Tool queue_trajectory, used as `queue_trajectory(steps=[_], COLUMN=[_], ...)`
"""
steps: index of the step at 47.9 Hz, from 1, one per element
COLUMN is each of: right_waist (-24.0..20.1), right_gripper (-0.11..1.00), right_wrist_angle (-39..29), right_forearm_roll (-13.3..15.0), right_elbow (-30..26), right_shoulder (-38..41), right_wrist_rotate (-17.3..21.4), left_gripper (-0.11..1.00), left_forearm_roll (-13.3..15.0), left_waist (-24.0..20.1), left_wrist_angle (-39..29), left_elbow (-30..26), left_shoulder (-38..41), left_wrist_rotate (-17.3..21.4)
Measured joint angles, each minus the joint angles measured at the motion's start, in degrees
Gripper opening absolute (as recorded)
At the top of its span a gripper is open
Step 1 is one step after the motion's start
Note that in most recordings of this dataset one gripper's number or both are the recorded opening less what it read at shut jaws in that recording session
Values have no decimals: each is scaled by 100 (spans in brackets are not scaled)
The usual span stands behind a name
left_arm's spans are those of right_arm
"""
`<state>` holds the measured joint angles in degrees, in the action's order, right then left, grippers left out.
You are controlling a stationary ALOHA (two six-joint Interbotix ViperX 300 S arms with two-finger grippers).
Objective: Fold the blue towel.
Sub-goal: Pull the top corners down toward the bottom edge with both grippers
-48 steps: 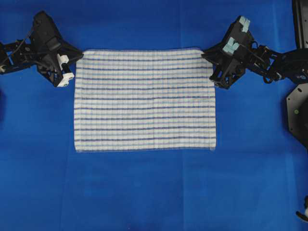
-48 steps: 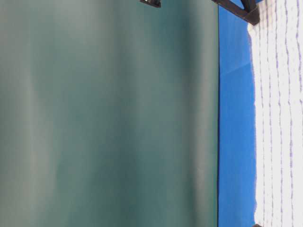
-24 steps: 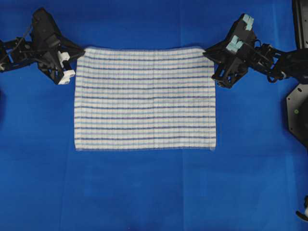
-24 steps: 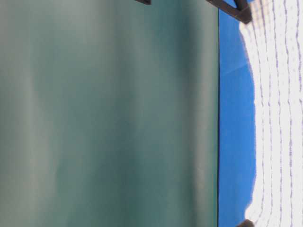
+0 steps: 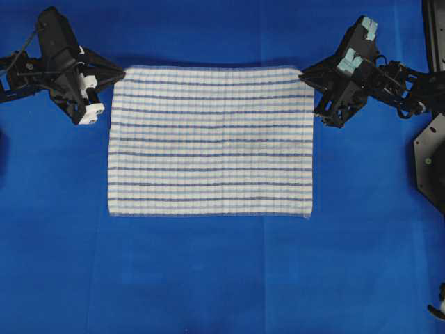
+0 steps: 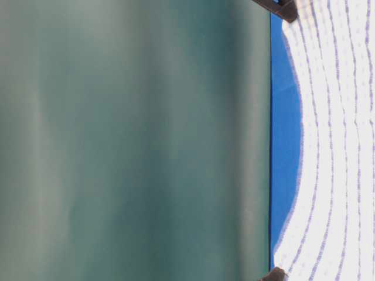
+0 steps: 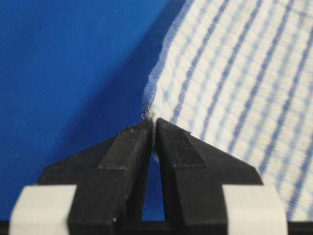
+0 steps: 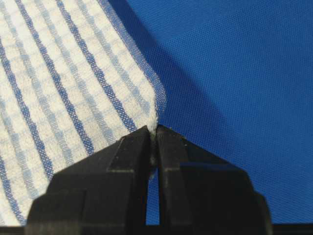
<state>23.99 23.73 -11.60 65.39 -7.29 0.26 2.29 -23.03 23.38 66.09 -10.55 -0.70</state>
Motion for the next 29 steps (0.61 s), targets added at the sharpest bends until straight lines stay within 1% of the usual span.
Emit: queue_trajectory(steps=[7, 11, 21, 27, 29], right_waist=[-360, -580, -984, -1248, -1362], right_gripper=[4, 4, 4, 4, 4], right_wrist_angle=[-79, -264, -853, -958, -976], right_forearm_roll=[-9, -79, -396, -545, -633], right_elbow=[9, 18, 141, 272, 316], right_shoulder=[-220, -448, -1195, -1696, -1863], right_wrist_rotate=[-9, -9, 0, 0, 0], left_gripper=[3, 3, 3, 3, 3], left_forearm_roll=[0, 0, 0, 0, 0], left_waist=[360, 580, 1081, 1406, 1529], left_wrist_angle=[-18, -35, -185, -211, -202], left_elbow=[53, 114, 334, 492, 536], left_shoulder=[-272, -501, -1107, -1415, -1512], left_wrist_rotate=[0, -18, -281, -466, -519])
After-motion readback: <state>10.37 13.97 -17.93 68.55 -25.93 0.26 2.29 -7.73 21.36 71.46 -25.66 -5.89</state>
